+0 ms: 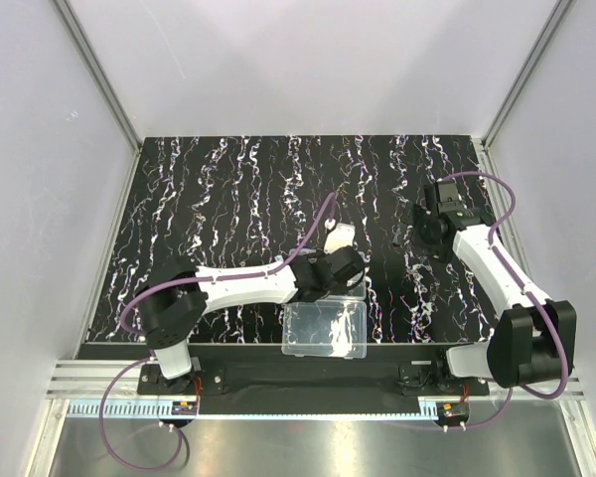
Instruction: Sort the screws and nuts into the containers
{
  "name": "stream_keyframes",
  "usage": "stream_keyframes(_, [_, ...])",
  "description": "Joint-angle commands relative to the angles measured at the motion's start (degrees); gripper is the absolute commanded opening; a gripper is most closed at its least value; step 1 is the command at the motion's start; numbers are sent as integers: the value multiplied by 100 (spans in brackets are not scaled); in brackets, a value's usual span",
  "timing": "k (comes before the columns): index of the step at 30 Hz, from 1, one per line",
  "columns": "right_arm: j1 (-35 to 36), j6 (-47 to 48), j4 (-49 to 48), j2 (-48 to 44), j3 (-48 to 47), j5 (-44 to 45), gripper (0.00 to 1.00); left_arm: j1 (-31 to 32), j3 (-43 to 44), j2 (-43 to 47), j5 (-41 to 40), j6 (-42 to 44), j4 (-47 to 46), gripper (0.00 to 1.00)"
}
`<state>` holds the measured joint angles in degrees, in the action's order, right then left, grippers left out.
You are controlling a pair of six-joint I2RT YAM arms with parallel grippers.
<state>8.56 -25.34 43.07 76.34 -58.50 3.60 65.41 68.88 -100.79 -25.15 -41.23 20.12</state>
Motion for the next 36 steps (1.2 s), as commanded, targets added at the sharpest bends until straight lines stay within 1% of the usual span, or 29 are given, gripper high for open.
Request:
stream_keyframes(1, [-3, 38, -150, -172, 14, 27, 100, 60, 222, -63, -175, -201, 18, 32])
stream_keyframes(4, [-12, 47, -141, -128, -21, 1, 100, 60, 336, -116, -376, -254, 202, 38])
stream_keyframes(5, [-12, 56, -141, -119, -30, -8, 100, 60, 354, -107, -412, -245, 273, 41])
stream_keyframes(6, [-12, 56, -141, -136, -21, -25, 100, 60, 354, -90, -430, -219, 256, 55])
stream_keyframes(7, [-12, 64, -167, -171, -21, -17, 100, 60, 363, -64, -438, -201, 221, 62])
stream_keyframes(9, [-12, 64, -176, -207, 5, -43, 100, 60, 389, 15, -456, -175, 194, 70])
stream_keyframes(11, [-12, 73, -176, -242, -12, -43, 100, -1, 503, 121, -570, -122, 299, 70])
stream_keyframes(13, [-21, 99, -167, -251, -38, -52, 100, -176, 513, 472, -745, -78, 405, 73])
stream_keyframes(14, [-21, 108, -159, -242, -47, -61, 100, -273, 443, 682, -790, -69, 388, 73])
stream_keyframes(15, [-12, 100, -158, -233, -56, -69, 100, -396, 346, 1075, -834, -139, 370, 73])
stream_keyframes(16, [-12, 117, -158, -207, -56, -78, 100, -745, 206, 1314, -799, -192, 300, 73])
stream_keyframes(18, [-12, 117, -176, -163, -47, -96, 100, -1177, -277, 1701, -668, -297, 168, 73])
stream_keyframes(19, [-12, 126, -185, -85, -56, -96, 100, -1571, -435, 1982, -615, -298, 11, 73])
stream_keyframes(20, [-21, 117, -185, -32, -74, -105, 100, -1740, -689, 2054, -571, -263, -77, 73])
stream_keyframes(21, [-12, 109, -167, 21, -91, -113, 100, -1898, -762, 2116, -466, 16, -157, 73])
stream_keyframes(22, [-12, 109, -159, 117, -109, -105, 100, -2196, -780, 2108, -65, 210, -244, 73])
stream_keyframes(23, [-12, 109, -158, 179, -144, -113, 100, -2329, -789, 2099, 183, 360, -263, 73])
stream_keyframes(24, [-12, 100, -141, 223, -170, -113, 100, -2470, -893, 2099, 499, 762, -359, 73])
stream_keyframes(25, [-12, 117, -132, 320, -240, -105, 100, -2758, -1007, 2099, 1329, 1018, -690, 73])
stream_keyframes(26, [-12, 126, -123, 355, -267, -96, 100, -2883, -1113, 2090, 1702, 1264, -815, 73])
stream_keyframes(27, [-21, 126, -115, 408, -302, -70, 100, -3119, -1236, 2073, 2132, 1684, -886, 73])
stream_keyframes(29, [-12, 126, -115, 461, -398, -69, 100, -3305, -1289, 1968, 2338, 2056, -861, 73])
stream_keyframes(30, [-12, 144, -97, 479, -425, -70, 100, -3376, -1298, 1932, 2443, 2519, -826, 72])
stream_keyframes(33, [-21, 231, -88, 636, -548, -70, 100, -3421, -1360, 1748, 2453, 3303, -782, 71])
stream_keyframes(34, [-12, 258, -53, 689, -627, -61, 100, -3429, -1325, 1669, 2349, 3393, -747, 71])
stream_keyframes(36, [-21, 293, -9, 786, -706, -69, 100, -3482, -1290, 1363, 2487, 3638, -738, 69])
